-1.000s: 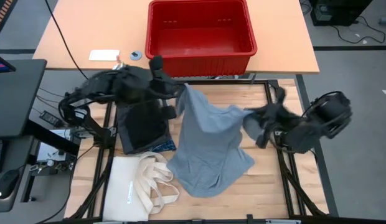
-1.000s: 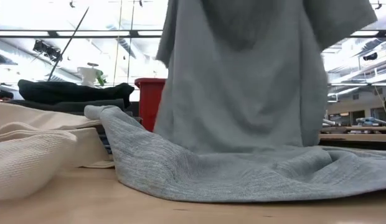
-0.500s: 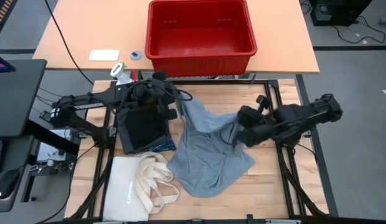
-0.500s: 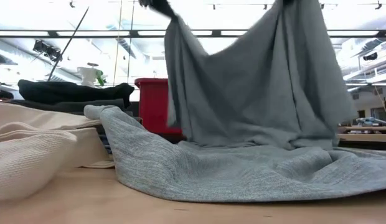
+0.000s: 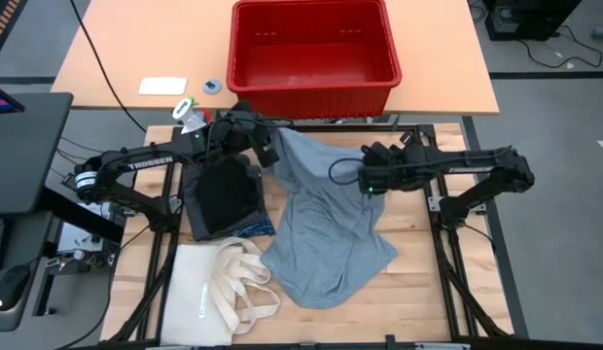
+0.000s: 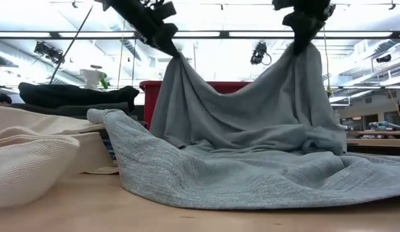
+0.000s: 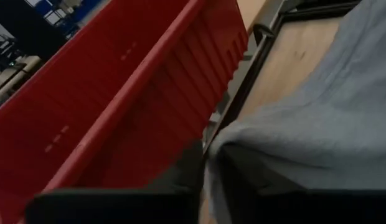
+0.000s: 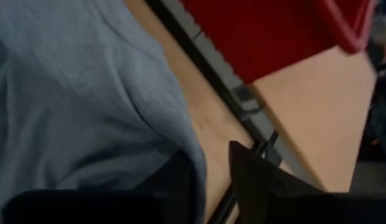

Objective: Fold Laundry from Bin
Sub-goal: Fold the gray shirt

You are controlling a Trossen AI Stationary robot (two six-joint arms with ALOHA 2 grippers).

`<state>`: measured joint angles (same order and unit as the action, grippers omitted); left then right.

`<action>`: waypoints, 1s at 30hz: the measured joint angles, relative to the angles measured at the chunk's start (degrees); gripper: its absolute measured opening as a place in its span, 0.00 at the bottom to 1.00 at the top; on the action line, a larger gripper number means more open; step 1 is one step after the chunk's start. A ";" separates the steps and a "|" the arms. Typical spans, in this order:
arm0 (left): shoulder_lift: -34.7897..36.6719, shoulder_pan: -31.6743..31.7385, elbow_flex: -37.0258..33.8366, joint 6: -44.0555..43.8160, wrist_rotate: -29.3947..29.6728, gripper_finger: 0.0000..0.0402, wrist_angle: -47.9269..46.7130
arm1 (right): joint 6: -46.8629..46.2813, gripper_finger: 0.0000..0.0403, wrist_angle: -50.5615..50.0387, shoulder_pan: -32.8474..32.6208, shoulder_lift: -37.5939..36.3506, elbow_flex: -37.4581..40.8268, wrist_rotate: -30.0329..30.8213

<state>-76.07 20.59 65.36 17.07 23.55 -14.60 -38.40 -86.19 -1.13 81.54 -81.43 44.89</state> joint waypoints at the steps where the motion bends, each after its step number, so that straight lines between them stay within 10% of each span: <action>1: 0.00 0.07 0.35 0.17 0.21 0.19 -0.49 | 0.63 0.25 0.00 0.87 0.00 0.00 -1.41; 11: 0.02 -3.91 13.21 2.03 2.10 0.67 -21.63 | -7.67 0.50 -3.64 1.23 -2.55 -3.02 -5.03; 20: 0.12 -4.70 15.76 3.81 -2.01 0.70 -27.28 | -8.12 0.50 -3.80 5.01 -3.04 -3.02 -3.66; 28: 0.27 -4.59 15.74 1.18 -12.28 0.70 -35.43 | 7.44 0.50 0.50 10.69 -2.93 -3.02 -26.99; 30: -0.61 -4.89 15.74 -1.35 -18.36 0.70 -35.25 | 4.63 0.49 0.24 12.16 -2.89 -3.02 -23.78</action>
<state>-76.68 15.70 81.10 15.72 5.19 -49.85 -33.77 -85.96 11.03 78.65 -84.44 21.11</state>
